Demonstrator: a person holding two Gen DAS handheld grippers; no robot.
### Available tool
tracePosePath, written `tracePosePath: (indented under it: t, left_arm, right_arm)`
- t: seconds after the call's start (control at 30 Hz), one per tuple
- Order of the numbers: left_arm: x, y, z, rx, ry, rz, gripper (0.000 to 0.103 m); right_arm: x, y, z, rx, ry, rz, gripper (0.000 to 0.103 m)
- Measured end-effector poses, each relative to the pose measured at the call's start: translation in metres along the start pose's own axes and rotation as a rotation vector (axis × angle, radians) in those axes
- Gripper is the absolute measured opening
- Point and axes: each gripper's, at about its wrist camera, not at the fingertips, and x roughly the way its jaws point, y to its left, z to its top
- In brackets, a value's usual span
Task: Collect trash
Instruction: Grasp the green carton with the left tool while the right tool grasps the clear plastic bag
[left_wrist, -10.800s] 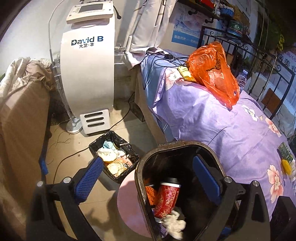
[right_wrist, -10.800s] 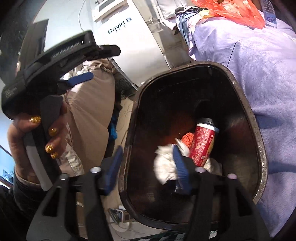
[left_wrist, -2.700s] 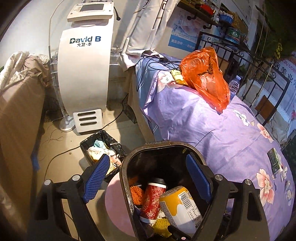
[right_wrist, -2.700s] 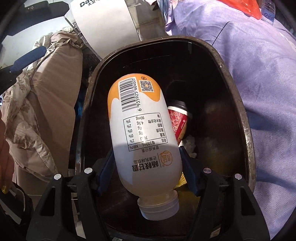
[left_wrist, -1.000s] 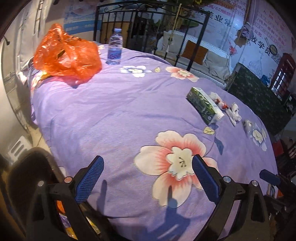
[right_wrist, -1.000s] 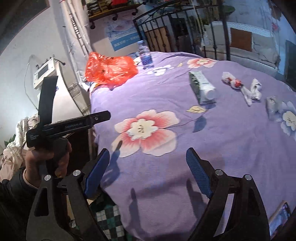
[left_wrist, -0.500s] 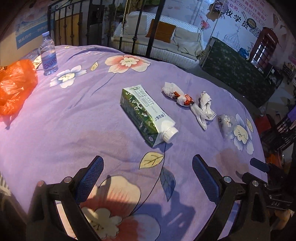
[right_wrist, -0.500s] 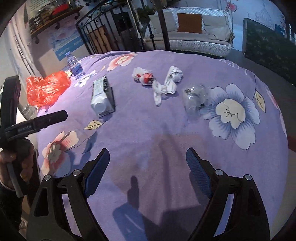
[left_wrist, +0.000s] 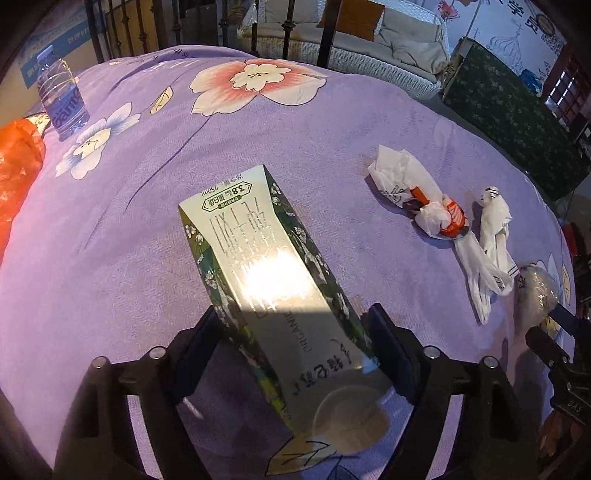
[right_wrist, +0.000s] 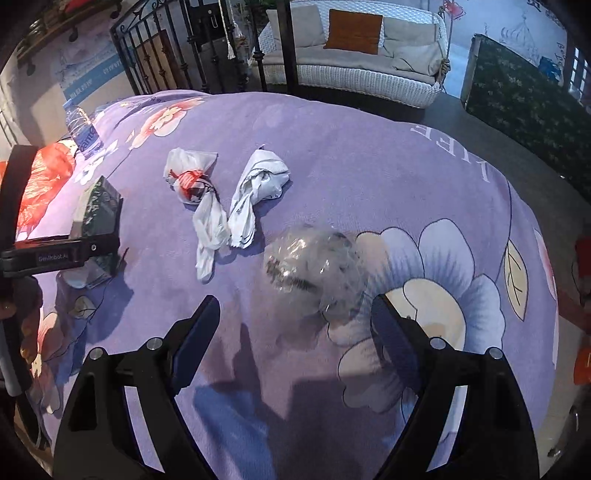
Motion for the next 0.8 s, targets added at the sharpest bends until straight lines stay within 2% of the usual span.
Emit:
tracePosePath:
  t: [0.07, 0.1, 0.2, 0.33, 0.53, 0.8]
  left_arm:
    - [-0.001, 0.004, -0.001, -0.008, -0.018, 0.004, 0.065]
    - [-0.003, 0.005, -0.002, -0.010, -0.027, 0.003, 0.058]
    - [-0.005, 0.005, -0.005, 0.005, -0.040, -0.001, 0.056]
    - [-0.009, 0.005, -0.012, 0.009, -0.056, -0.009, 0.053]
    - [-0.022, 0.013, -0.024, -0.011, -0.068, -0.064, 0.050]
    - [-0.063, 0.022, -0.056, -0.015, -0.130, -0.114, 0.050]
  right_arm:
    - [0.010, -0.002, 0.007, 0.010, 0.007, -0.011, 0.081]
    - [0.014, -0.002, 0.009, 0.006, 0.014, -0.017, 0.075]
    - [0.027, -0.001, 0.011, -0.010, 0.046, -0.037, 0.058]
    - [0.026, -0.002, 0.011, -0.005, 0.032, -0.040, 0.050]
    - [0.004, 0.002, 0.001, -0.027, -0.005, -0.049, 0.044]
    - [-0.042, 0.025, -0.024, -0.065, -0.086, -0.001, 0.044]
